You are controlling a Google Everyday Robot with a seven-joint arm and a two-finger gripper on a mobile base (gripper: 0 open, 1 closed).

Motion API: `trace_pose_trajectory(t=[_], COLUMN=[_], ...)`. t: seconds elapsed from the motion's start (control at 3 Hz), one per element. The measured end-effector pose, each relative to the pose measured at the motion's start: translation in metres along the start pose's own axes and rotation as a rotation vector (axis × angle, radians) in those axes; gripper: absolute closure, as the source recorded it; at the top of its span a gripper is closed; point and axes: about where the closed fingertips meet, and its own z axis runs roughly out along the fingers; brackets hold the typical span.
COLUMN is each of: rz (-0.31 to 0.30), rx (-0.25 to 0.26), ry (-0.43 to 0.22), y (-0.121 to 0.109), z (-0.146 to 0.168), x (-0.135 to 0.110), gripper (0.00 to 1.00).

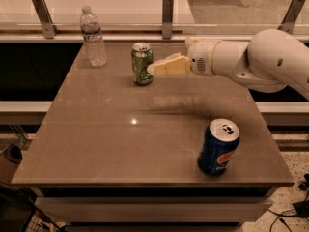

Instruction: Knock green can over

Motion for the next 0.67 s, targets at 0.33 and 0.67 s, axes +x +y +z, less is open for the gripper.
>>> trace_pose_trajectory(t=[0.33, 0.67], rz=[0.010, 0.021], rx=[-0.002, -0.002], ry=[-0.031, -0.069], y=[0.000, 0.001], z=[0.013, 0.025], x=[0.005, 0.008], gripper=[0.00, 0.00])
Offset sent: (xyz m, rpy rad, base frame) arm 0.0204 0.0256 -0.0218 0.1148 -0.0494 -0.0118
